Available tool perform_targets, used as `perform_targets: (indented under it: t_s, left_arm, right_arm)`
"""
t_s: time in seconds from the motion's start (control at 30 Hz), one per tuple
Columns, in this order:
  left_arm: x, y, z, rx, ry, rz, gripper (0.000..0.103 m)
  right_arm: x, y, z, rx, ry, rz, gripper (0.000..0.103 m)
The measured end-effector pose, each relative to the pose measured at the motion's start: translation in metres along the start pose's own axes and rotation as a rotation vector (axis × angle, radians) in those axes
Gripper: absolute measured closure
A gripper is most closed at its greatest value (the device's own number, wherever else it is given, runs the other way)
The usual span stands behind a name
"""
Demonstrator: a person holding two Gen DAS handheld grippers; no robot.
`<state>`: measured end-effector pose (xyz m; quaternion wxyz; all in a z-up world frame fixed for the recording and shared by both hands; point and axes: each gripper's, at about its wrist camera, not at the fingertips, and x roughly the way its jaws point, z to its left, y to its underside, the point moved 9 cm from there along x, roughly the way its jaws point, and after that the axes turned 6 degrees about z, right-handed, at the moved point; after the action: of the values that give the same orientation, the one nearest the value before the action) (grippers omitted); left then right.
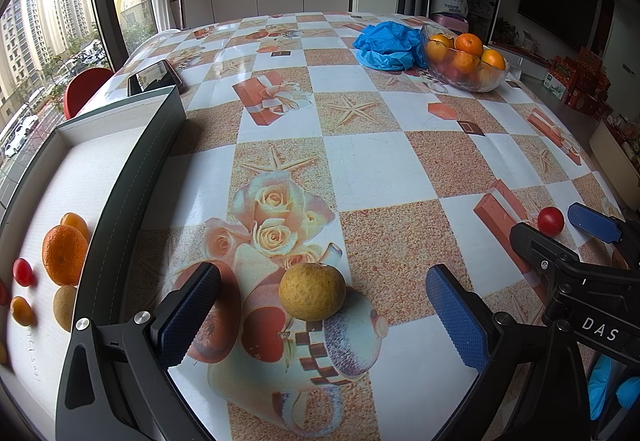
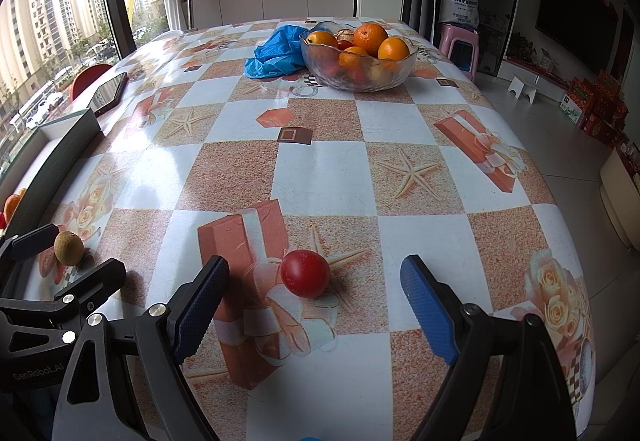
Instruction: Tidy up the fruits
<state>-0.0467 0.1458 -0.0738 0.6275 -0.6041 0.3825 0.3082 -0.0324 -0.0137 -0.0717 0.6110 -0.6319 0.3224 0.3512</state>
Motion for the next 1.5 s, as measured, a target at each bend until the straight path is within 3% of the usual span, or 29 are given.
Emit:
perform_targets:
  t_s: [0.43, 0.63, 0.8, 1.07, 1.17, 1.27, 1.3, 1.43, 1.5]
  left_arm:
    - [-0.001, 0.0, 0.002, -0.015, 0.006, -0.007, 0.0]
    - [-0.003, -0.003, 0.001, -0.065, 0.063, -0.026, 0.0]
    - [0.004, -0.004, -0.003, -0.03, 0.012, -0.007, 0.0]
    - [0.0, 0.0, 0.004, -0.015, -0.006, 0.0, 0.0]
    - [0.0, 0.0, 0.003, -0.015, -0.006, 0.0, 0.0]
    - [0.0, 0.0, 0.003, -0.018, -0.005, 0.001, 0.001]
    - [0.0, -0.001, 0.003, -0.021, -0.011, -0.004, 0.009]
    - [-0.008, 0.0, -0.002, 0.005, 0.006, -0.031, 0.042]
    - [-0.012, 0.001, -0.006, 0.025, 0.024, -0.033, 0.07]
  right_arm:
    - [0.0, 0.0, 0.0, 0.001, -0.002, 0.0, 0.014]
    - [-0.005, 0.001, -0.001, 0.011, -0.047, -0.004, 0.013]
    - [-0.014, 0.01, -0.012, 0.049, -0.09, -0.018, 0.013]
    - [-0.008, 0.005, -0.004, 0.015, -0.064, -0.006, 0.014]
    - [-0.004, 0.0, 0.005, -0.031, -0.034, -0.001, 0.025]
    - [-0.006, -0.002, 0.009, -0.051, -0.036, -0.023, 0.058]
    - [-0.007, -0.003, 0.008, -0.049, -0.04, -0.026, 0.079]
    - [-0.013, 0.002, 0.0, 0.032, -0.13, -0.025, 0.08]
    - [-0.016, 0.006, -0.004, 0.073, -0.18, -0.017, 0.08]
